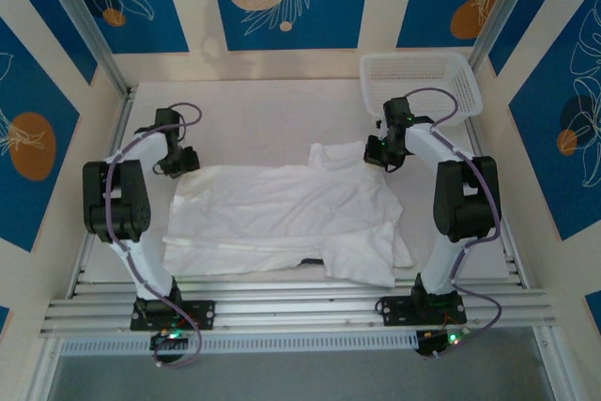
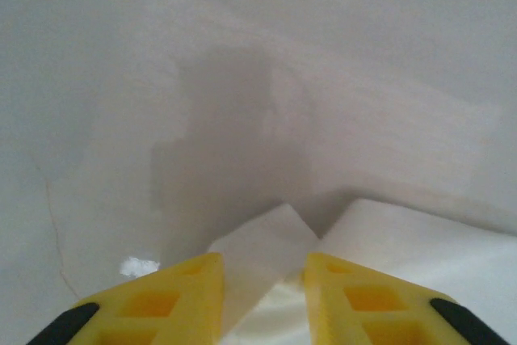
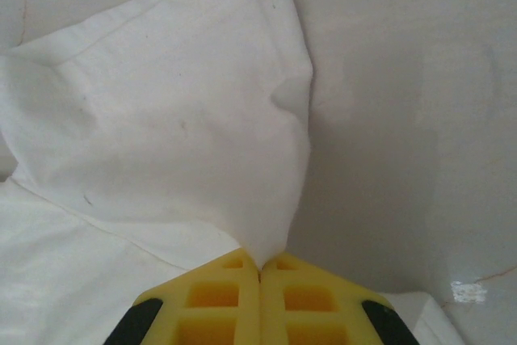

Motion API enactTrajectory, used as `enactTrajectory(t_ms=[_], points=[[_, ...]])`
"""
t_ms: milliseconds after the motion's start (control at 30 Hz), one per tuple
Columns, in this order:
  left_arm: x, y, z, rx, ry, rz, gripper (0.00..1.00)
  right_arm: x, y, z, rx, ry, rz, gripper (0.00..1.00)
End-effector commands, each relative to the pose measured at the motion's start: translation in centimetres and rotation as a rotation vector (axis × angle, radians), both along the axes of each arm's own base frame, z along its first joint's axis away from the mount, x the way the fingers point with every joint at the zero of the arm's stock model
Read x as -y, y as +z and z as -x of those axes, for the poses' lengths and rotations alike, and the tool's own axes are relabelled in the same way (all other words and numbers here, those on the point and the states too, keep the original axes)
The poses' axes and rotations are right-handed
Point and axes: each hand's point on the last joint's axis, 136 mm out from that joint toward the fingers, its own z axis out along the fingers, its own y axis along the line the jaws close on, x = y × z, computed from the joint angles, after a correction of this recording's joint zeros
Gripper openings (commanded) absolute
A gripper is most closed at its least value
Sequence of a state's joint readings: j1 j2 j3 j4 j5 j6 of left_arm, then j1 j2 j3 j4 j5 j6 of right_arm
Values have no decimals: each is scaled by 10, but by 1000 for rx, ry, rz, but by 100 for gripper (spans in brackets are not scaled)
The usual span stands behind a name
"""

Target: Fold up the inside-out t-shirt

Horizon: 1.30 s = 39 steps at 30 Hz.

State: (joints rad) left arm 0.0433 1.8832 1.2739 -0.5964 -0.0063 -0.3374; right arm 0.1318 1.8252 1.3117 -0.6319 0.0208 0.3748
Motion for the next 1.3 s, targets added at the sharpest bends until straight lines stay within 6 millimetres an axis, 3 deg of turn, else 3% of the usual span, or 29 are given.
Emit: enactTrajectory(t_ms=[0,100,367,667,1100,1267], points=[[-12,-3,5,-51,9,-74,25,-6,6,-5,3,3,-23,1],[-19,-2,5,-50,49,-107,14,-6,6,-5,2,3,-21,1],[-41,3,5,-46,166,-169,0,1,2,-2,-8,-10,9,0],[-62,2,11,-51,248,-144,0,21,-10,7,-53,-64,6,0],[-67,-2,18,-24,280,-53,24,15,-10,7,-59,-46,-13,0],[-31,10,-6,118,182,146,30,12,-9,7,-61,-37,-15,0]])
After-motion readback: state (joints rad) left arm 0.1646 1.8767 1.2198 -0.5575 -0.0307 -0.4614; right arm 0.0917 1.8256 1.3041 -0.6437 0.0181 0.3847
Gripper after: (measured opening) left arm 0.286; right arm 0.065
